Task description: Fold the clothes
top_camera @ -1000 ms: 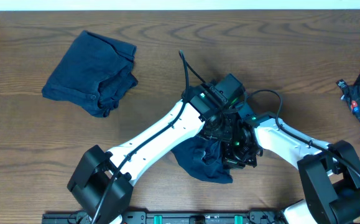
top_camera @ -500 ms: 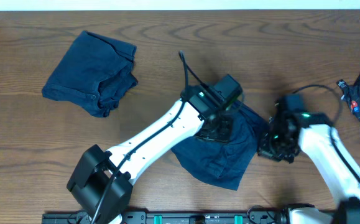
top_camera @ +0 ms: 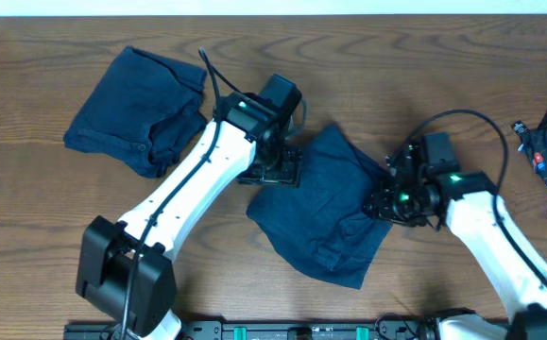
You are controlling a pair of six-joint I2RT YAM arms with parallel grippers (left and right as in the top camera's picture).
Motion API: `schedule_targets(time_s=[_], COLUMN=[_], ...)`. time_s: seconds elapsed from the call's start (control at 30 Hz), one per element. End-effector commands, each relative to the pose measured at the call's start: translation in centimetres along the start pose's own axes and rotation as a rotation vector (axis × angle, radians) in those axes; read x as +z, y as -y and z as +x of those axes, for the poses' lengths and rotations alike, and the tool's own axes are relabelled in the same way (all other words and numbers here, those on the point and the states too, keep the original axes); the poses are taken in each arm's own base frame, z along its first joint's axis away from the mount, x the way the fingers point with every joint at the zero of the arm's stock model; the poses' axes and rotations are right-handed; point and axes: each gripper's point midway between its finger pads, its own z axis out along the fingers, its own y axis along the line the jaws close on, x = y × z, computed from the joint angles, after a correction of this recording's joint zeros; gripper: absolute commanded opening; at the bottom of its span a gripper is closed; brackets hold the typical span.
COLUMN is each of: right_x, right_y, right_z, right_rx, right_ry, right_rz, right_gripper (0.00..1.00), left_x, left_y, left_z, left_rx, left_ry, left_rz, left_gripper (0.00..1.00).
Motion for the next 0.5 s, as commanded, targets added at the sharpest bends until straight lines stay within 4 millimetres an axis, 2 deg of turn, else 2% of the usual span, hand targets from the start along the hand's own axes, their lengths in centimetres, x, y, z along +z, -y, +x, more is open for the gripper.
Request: schedule_targets(time_s=[0.0,0.03,0.07,0.17,0.33,0.47], right_x=[1.2,1.2,1.1,-0.4,-4.9,-6.4], right_y=[0.7,0.9,1.2,1.4,1.4,1.8], right_z=[0.2,-0.1,-0.5,-2.1,-4.9,-5.6], right_rx=[0.053,0.056,0.06,0.054,0.045,0.055], right_ry=[-0.021,-0.009,0.006,0.067,0.219,0.28], right_rz=[0.032,0.042,0.049,0.045,0.027,0.034], right_gripper=[0.27,0.11,0.01,0.01,0.01,0.01], left_x=[-0.3,-0.1,0.2,1.3,4.0,6.1], left_y=[0.1,0.2,0.1,0.0,-0.5,-0.8], left_z=[0.4,0.6,1.0,1.9,3.4,4.6], left_rx=[0.054,0.063,0.075,0.086,0.1,0.109], left_ry=[0.008,0.0,-0.011,-0.047,-0.089,-0.109], left_rz=[-0.008,-0.011,-0.015,-0.029,-0.043,-0.04], left_gripper=[0.72,0.72,0.71,0.71,0.71,0.71])
